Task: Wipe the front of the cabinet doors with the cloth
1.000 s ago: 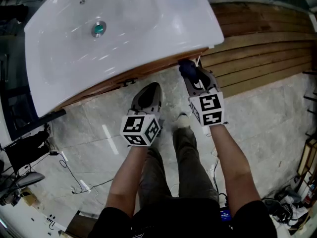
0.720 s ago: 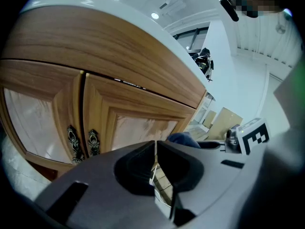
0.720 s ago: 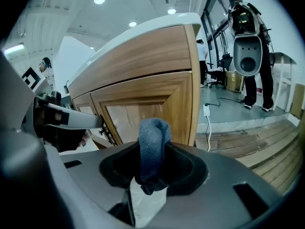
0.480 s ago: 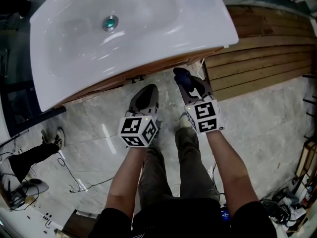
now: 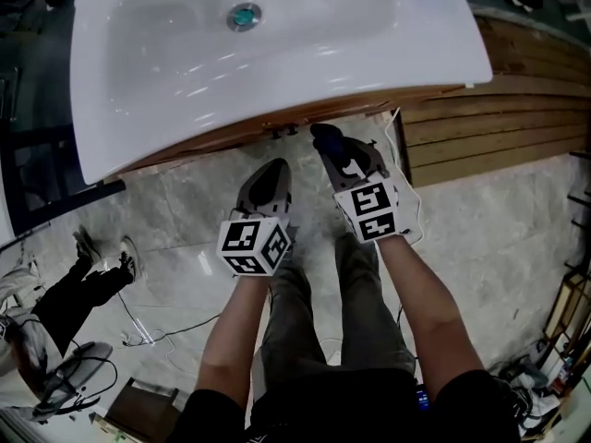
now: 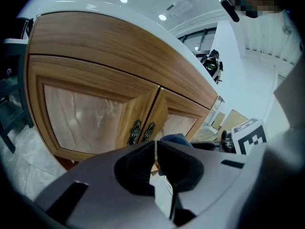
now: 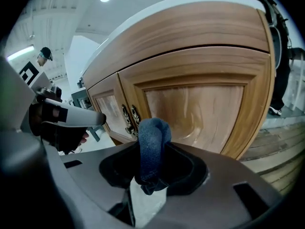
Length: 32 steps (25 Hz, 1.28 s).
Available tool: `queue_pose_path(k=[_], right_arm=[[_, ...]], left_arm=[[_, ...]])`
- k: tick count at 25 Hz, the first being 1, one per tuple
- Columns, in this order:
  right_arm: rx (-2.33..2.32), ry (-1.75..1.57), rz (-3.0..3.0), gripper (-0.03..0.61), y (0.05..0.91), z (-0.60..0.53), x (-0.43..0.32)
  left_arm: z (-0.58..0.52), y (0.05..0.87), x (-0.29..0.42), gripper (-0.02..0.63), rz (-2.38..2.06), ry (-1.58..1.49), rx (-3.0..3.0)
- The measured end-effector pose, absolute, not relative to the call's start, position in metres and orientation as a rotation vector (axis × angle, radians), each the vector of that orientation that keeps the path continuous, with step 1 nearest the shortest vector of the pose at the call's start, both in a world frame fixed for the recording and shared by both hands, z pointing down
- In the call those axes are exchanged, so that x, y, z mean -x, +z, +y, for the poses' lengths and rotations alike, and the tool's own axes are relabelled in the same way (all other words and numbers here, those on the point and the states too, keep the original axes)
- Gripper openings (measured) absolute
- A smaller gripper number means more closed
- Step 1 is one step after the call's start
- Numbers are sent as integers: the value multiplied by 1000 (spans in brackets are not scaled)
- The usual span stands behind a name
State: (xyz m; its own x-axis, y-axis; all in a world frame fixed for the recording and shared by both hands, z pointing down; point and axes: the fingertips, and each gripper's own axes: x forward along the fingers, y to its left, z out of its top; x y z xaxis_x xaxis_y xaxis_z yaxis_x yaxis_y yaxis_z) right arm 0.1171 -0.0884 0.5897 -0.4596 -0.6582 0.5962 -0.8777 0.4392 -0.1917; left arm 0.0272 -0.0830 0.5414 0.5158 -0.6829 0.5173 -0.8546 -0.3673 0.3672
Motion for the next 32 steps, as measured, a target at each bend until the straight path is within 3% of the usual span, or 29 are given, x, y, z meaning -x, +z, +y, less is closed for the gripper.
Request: queue_pose_path(k=[13,32], right_arm=[[-1258,659,-2262,152,601,-106,-89],[-1385,685,-2176,152,607,-113,-193]], left_arm=[[-86,549,-13,21,-1270,370,-2144],[-95,555,-92,21,-1189,409,-2188]])
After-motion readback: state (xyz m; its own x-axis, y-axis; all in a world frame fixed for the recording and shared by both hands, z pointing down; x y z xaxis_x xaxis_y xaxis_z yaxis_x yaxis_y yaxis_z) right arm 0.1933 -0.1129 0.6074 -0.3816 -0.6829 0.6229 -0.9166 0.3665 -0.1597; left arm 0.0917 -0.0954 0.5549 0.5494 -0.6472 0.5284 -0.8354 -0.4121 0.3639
